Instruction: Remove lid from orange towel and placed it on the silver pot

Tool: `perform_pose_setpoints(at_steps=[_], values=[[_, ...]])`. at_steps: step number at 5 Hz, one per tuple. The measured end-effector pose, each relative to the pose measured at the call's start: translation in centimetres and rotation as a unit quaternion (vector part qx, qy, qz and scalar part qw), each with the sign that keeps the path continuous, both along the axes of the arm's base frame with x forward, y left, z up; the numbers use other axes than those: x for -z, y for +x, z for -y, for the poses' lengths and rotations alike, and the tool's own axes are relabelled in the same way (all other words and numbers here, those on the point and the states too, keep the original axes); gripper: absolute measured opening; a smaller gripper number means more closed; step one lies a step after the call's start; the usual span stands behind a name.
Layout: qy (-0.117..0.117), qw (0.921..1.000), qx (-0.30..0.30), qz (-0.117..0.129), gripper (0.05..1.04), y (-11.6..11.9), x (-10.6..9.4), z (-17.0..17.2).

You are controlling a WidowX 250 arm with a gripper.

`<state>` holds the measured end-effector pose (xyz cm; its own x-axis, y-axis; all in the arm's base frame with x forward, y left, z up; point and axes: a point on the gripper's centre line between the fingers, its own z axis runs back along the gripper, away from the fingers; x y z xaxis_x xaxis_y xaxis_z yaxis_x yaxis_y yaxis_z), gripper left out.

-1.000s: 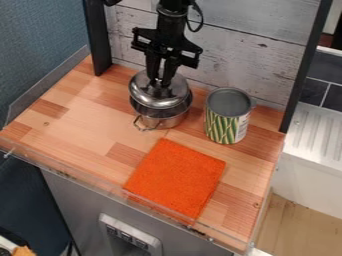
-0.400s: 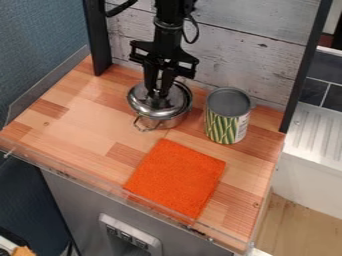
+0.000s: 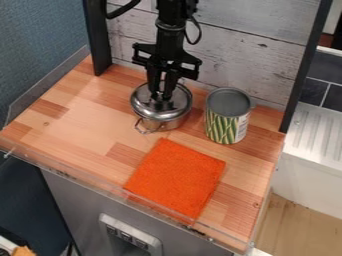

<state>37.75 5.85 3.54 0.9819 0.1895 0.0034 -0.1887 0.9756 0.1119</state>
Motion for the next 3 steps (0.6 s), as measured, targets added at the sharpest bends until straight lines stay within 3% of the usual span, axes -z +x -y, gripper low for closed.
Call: perform_pose_setpoints(at_steps=[1, 3], values=[[0.001, 0.9999, 0.000, 0.013, 0.335, 0.38, 0.07, -0.01], [-0.006, 0.9997, 0.010, 0.022, 0.919, 0.43, -0.47, 0.22]])
